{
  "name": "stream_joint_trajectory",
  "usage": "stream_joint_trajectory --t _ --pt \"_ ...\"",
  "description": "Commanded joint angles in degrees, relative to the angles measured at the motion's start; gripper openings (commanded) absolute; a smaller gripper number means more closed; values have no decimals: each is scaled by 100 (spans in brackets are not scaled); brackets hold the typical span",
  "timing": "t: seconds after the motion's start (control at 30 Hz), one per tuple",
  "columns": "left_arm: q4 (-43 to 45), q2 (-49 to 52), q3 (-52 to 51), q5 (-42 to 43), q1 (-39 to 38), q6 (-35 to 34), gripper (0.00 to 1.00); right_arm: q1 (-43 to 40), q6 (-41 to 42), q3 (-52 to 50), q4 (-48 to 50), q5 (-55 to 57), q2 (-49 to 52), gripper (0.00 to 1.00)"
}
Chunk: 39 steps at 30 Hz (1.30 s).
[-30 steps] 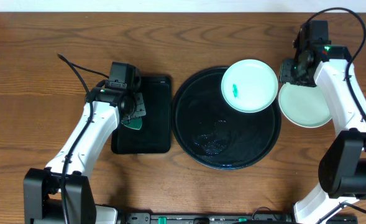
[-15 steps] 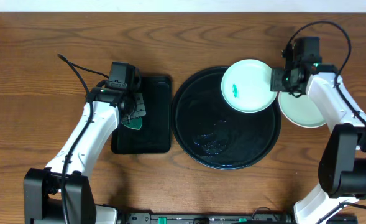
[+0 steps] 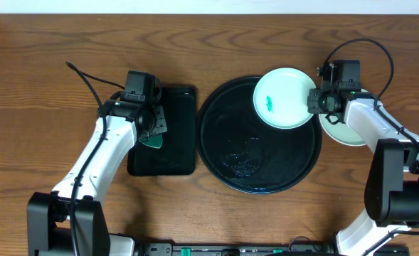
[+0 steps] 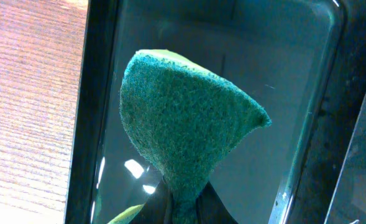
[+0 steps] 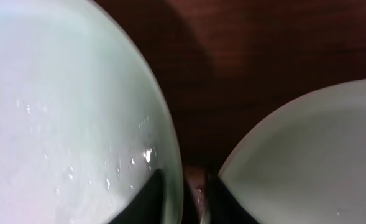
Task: Clean dirty plates on tray and stack at the side
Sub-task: 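Drag the pale green plate toward the round tray center with the right gripper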
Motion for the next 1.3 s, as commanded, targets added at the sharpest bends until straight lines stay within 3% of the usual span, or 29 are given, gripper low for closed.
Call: stream_joint_trajectory --t 0.0,0.1,0.43,0.67,0.87,1.1,1.27 --pt "2 44 -24 -11 -2 52 8 -44 -20 -26 76 -31 28 11" --pt "2 44 -24 -11 -2 52 8 -44 -20 -26 98 -31 28 1" --pt "2 44 -24 -11 -24 55 8 -44 -22 -20 61 -184 -50 1" --pt "2 44 -24 -11 -24 55 8 -44 39 -17 -518 -474 -815 1" --pt "2 44 -24 -11 -24 55 8 -44 573 -17 -1434 -474 -1491 1" --pt "0 44 -24 -11 -24 55 8 -42 1443 -44 -2549 -474 -1517 1" --pt "0 44 -24 -11 -24 55 8 -37 1705 -273 -2669 -474 -1504 1"
